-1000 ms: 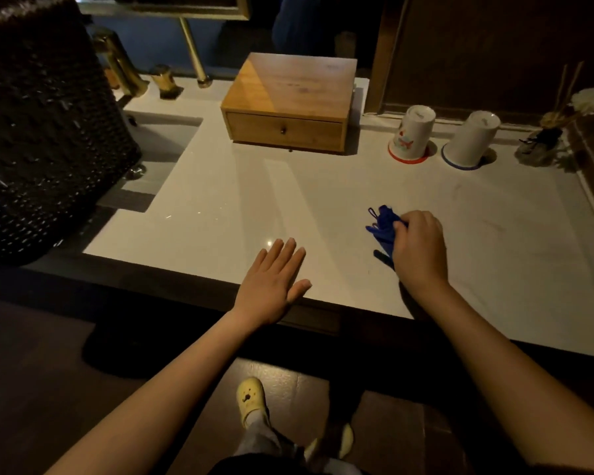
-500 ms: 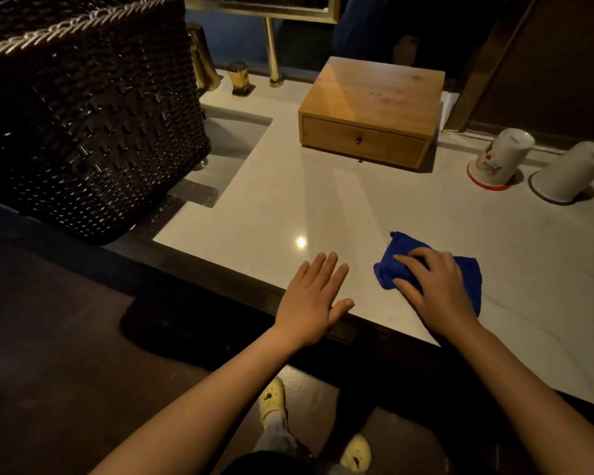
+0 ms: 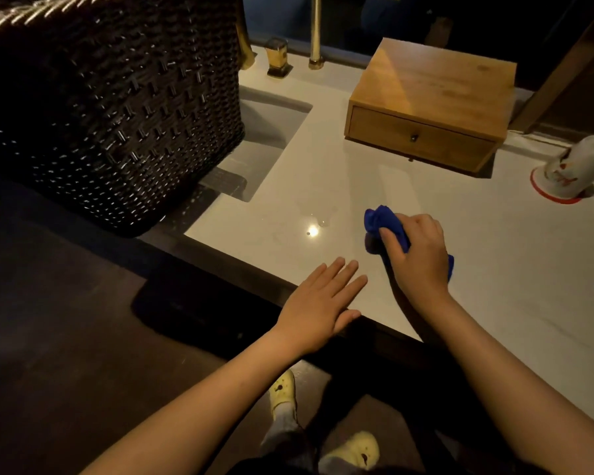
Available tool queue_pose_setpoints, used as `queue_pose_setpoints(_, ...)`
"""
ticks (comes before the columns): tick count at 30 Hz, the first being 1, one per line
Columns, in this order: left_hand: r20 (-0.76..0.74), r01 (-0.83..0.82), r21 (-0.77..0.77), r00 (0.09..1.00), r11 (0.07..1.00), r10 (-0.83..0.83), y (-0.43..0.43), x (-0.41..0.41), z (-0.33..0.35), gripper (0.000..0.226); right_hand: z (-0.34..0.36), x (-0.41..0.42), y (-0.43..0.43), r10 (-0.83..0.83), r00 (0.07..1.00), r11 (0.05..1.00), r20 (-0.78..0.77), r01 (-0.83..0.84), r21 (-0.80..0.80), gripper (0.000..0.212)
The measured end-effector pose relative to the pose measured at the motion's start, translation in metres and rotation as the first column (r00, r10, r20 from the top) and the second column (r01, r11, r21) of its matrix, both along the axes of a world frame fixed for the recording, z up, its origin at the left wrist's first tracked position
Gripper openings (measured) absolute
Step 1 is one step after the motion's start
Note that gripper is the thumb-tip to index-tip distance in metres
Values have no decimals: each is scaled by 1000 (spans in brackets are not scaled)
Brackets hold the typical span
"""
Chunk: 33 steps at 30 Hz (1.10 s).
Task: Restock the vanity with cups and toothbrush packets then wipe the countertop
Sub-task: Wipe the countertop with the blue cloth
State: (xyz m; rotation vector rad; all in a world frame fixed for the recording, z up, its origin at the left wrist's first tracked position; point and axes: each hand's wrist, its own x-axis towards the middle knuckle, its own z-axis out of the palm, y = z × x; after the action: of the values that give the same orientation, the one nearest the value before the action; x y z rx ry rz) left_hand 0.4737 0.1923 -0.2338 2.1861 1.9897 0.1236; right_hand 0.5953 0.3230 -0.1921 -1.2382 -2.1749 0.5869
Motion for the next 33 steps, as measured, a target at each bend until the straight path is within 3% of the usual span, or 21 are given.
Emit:
queue_pose_setpoints(6,61,-184,64,982,981,181,-15,-46,4,62,-2,-55,5,13,999,1000,-45,-14,-15,24)
queue_pose_setpoints(12,138,-473,152,880,868,455,-9,-123,12,55,-7,-96,6,-17,994,1000,-110,16,-12,25)
queue_pose_setpoints(16,98,-560,132,828,818,552,4,-162,10,52,-16,-110,2,101,991,995,85,-102,13,30)
queue_pose_setpoints(20,46,-595,67,804,801,593,10,-176,6,58,-22,-109,-4,271,939,962,211,-254,-102,45)
queue_pose_setpoints(23,18,-580,66,814,812,580,10,-175,2,60,-27,-100,-9,337,841,938,424,-339,-73,57)
queue_pose_setpoints(27,30,-586,78,810,807,585,9,-174,0,61,-30,-86,-16,387,755,908,529,-412,-75,63)
queue_pose_setpoints(30,30,-585,69,811,808,584,9,-175,0,62,-31,-80,-21,396,797,907,455,-418,-57,55)
queue_pose_setpoints(33,23,-584,60,812,810,584,8,-174,1,62,-28,-76,-25,309,937,951,162,-307,-39,37)
